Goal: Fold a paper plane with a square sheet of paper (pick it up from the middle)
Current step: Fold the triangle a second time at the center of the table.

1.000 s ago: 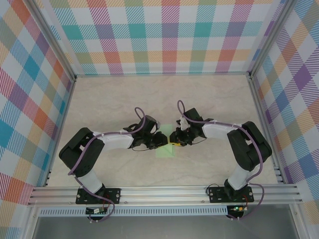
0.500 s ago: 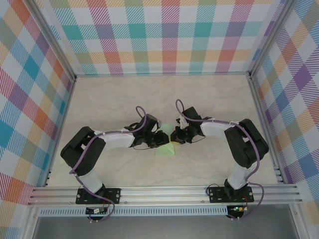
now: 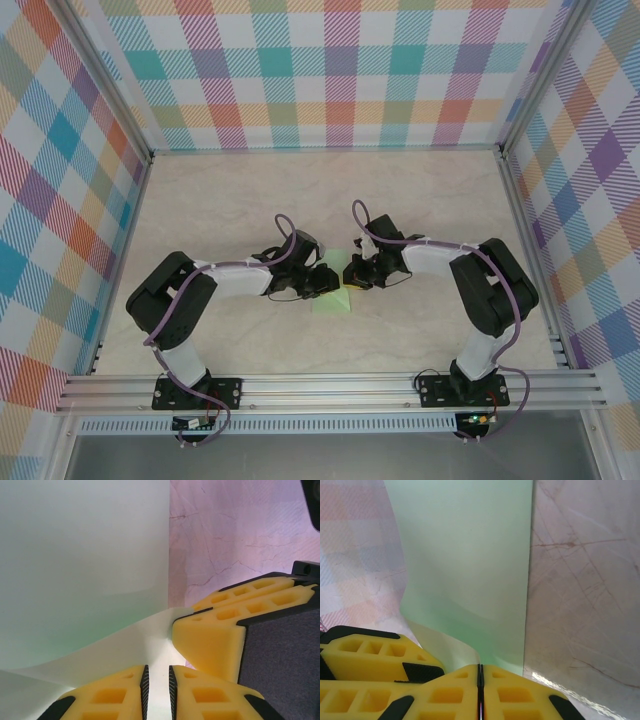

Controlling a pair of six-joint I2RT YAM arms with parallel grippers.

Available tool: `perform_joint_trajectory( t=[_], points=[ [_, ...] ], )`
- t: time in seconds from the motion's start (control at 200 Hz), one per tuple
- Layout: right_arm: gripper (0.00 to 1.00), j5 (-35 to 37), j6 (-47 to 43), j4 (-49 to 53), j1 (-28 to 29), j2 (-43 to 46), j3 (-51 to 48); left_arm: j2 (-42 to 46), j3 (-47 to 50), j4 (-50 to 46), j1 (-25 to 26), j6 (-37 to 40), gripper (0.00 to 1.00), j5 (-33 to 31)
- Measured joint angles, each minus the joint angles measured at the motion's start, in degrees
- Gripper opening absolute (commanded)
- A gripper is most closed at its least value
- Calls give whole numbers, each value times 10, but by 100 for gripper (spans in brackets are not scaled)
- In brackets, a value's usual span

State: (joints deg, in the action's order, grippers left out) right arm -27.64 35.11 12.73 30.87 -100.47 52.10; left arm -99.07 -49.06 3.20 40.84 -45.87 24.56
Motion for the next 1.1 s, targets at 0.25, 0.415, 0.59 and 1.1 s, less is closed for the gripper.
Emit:
perform_joint_trajectory(
  t=[0.25,0.415,0.59,1.1],
  points=[
    [10,0,4,-1,0,0,-2,0,0,0,0,3,20,2],
    [10,0,10,2,0,0,-8,0,0,2,0,5,20,5],
    [10,0,15,2,0,0,-8,0,0,2,0,5,19,5],
    [10,6,15,4,3,-19,-6,-11,-4,1,0,7,16,4]
  ],
)
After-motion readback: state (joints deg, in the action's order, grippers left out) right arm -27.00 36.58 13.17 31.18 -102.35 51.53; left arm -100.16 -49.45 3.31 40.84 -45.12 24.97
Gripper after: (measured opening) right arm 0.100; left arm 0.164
